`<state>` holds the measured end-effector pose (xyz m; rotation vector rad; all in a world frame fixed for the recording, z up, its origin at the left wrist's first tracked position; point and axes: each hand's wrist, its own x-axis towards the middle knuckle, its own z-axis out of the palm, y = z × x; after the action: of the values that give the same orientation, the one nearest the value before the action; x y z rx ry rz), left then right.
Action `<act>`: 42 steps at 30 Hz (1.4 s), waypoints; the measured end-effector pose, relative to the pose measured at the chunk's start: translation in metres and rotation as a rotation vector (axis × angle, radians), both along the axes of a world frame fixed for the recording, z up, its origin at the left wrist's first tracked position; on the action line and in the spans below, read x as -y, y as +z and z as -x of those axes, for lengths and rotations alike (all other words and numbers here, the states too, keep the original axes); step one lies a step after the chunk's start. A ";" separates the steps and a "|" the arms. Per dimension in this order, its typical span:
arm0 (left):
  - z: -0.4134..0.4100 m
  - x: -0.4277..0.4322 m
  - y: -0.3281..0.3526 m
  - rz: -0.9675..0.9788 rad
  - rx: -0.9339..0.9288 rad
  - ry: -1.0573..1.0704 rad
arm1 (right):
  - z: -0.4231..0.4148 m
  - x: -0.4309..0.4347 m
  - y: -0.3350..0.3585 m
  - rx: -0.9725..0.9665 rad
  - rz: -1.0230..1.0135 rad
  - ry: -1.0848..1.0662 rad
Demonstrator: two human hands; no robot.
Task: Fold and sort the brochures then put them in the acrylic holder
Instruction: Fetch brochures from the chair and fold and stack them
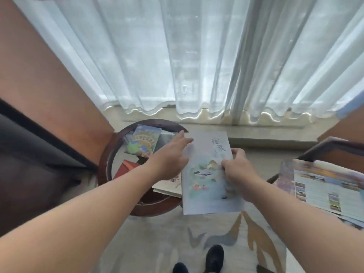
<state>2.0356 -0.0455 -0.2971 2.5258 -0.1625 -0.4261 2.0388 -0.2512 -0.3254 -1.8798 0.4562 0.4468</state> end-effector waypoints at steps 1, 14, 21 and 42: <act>0.003 -0.006 -0.008 0.008 -0.023 0.036 | 0.001 -0.011 -0.004 -0.011 0.011 0.050; -0.017 -0.041 -0.144 -0.162 -0.150 0.293 | -0.030 -0.085 -0.100 -0.216 0.036 0.276; -0.062 -0.066 -0.211 -0.212 -0.161 0.238 | -0.059 -0.116 -0.154 -0.313 0.038 0.248; -0.097 -0.052 -0.304 -0.433 -0.009 0.093 | -0.124 -0.110 -0.236 0.088 0.802 0.993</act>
<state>2.1331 0.0065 -0.6013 2.9397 0.0588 -0.4762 2.1633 -0.1410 -0.5611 -2.8342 -0.4977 0.9063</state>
